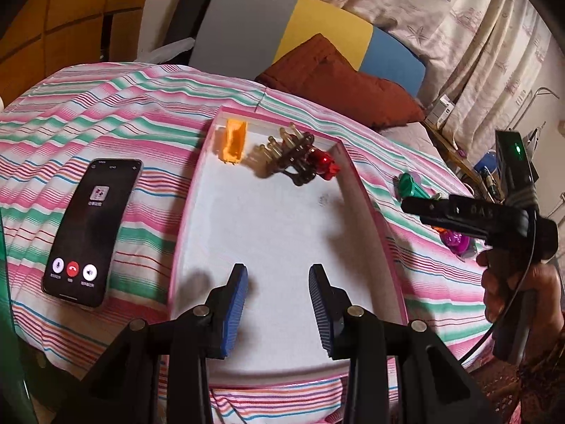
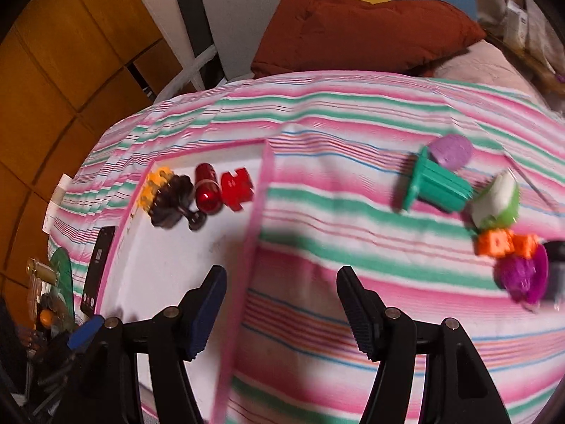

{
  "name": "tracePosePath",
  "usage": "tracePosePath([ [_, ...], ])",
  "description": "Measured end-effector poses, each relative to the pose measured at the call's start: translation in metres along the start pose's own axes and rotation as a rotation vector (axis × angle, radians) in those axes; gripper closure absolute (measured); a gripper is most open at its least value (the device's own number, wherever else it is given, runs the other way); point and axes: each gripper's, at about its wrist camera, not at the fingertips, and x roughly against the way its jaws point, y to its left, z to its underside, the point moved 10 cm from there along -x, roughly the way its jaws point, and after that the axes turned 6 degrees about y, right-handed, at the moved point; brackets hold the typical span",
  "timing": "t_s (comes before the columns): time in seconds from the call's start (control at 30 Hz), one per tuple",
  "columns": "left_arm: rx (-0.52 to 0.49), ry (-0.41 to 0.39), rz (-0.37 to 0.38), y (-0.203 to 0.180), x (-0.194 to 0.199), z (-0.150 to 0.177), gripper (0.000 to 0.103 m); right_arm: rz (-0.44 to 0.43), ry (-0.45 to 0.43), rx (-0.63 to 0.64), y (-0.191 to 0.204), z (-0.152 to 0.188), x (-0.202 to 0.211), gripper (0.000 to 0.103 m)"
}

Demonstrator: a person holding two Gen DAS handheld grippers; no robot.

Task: Organize rigid objects
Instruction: 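Move the open right gripper back to the toy pile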

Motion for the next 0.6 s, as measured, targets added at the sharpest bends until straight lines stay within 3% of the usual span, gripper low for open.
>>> tracePosePath([
  [0.37, -0.101, 0.019, 0.009, -0.037, -0.001, 0.015, 0.067, 0.101, 0.006, -0.039, -0.07, 0.041, 0.017, 0.037],
  [0.43, -0.12, 0.02, 0.014, -0.045, -0.002, 0.018, 0.067, 0.143, -0.021, -0.041, -0.085, 0.041, 0.025, 0.037],
  [0.6, -0.164, 0.032, 0.023, -0.061, -0.005, 0.025, 0.067, 0.325, -0.194, -0.087, -0.147, 0.023, 0.066, 0.035],
])
